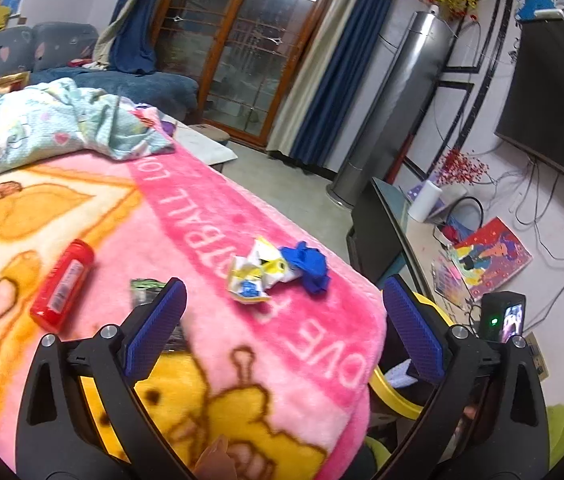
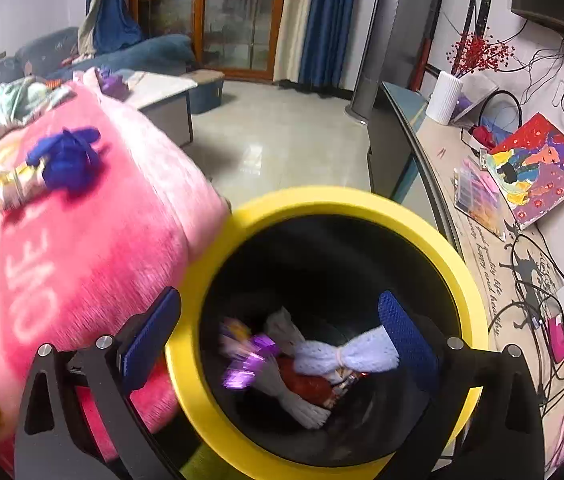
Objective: Collect trash
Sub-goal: 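Move both tools back over the black wrapper and blue glove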
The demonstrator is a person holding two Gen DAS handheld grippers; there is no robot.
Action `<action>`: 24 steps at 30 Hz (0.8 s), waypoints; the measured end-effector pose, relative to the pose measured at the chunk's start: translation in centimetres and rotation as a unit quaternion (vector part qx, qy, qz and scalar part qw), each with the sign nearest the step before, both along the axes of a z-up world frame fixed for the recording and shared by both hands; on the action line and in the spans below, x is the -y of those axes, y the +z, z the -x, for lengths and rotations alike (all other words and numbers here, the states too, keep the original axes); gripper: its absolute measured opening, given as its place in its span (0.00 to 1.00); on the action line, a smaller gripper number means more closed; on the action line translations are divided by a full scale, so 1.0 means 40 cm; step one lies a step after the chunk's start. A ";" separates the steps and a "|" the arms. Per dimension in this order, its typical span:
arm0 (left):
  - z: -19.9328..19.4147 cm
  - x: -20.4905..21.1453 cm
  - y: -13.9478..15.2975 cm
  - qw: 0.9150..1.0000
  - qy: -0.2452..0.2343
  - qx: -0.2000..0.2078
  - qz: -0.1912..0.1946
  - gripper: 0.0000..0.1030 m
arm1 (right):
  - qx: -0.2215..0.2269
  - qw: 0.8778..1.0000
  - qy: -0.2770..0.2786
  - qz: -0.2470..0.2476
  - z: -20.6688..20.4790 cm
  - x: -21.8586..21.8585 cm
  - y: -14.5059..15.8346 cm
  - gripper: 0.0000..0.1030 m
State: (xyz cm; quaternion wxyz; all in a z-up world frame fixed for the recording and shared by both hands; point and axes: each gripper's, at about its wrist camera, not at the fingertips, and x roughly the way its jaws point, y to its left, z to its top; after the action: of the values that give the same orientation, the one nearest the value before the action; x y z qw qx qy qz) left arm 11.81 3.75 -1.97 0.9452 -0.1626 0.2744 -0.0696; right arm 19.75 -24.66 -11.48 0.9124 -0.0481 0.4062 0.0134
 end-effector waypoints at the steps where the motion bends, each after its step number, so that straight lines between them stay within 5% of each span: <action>1: 0.002 -0.012 0.000 1.000 0.005 0.000 0.001 0.88 | 0.003 1.000 -0.002 -0.008 -0.004 -0.006 0.011 0.93; 14: 0.012 -0.115 -0.021 0.998 0.056 -0.007 -0.008 0.88 | 0.030 0.995 0.055 -0.073 -0.039 -0.138 0.106 0.93; 24: -0.016 -0.161 -0.079 0.995 0.080 -0.050 -0.030 0.88 | 0.039 0.989 0.112 -0.088 -0.079 -0.272 0.134 0.93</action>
State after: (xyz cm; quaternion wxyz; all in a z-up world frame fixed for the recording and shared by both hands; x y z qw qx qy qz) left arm 12.44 10.20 -5.12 0.9374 -0.1593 0.3089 0.0227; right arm 22.90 -13.78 -6.13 0.9210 -0.0129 0.3597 0.1493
